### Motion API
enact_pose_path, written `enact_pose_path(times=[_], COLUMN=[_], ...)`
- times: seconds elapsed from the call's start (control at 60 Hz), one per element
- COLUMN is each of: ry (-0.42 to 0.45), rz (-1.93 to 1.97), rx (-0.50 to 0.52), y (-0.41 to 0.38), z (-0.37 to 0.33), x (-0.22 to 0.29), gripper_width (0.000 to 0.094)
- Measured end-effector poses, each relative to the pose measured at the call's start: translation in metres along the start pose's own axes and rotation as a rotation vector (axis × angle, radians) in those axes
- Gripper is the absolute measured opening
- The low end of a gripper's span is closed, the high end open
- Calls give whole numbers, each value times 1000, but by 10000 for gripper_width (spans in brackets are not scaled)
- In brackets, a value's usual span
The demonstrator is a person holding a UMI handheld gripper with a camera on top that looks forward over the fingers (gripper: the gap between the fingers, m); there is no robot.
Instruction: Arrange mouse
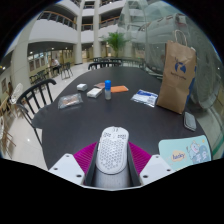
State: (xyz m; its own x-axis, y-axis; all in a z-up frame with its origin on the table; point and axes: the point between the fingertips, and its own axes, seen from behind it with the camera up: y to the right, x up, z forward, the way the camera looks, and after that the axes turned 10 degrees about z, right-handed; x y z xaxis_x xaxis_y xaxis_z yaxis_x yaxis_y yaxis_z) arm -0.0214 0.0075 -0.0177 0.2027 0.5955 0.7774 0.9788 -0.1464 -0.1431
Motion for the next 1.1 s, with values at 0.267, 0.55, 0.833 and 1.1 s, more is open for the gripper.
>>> enact_pose_path(times=[0.267, 0.55, 0.833, 1.1], ry=[79, 176, -33, -12], rz=[-5, -9, 57, 67], rx=[143, -102, -119, -59], y=[-15, 169, 243, 242], z=[-50, -153, -104, -129], x=[34, 59, -20, -22], gripper_width=[365, 364, 371, 828])
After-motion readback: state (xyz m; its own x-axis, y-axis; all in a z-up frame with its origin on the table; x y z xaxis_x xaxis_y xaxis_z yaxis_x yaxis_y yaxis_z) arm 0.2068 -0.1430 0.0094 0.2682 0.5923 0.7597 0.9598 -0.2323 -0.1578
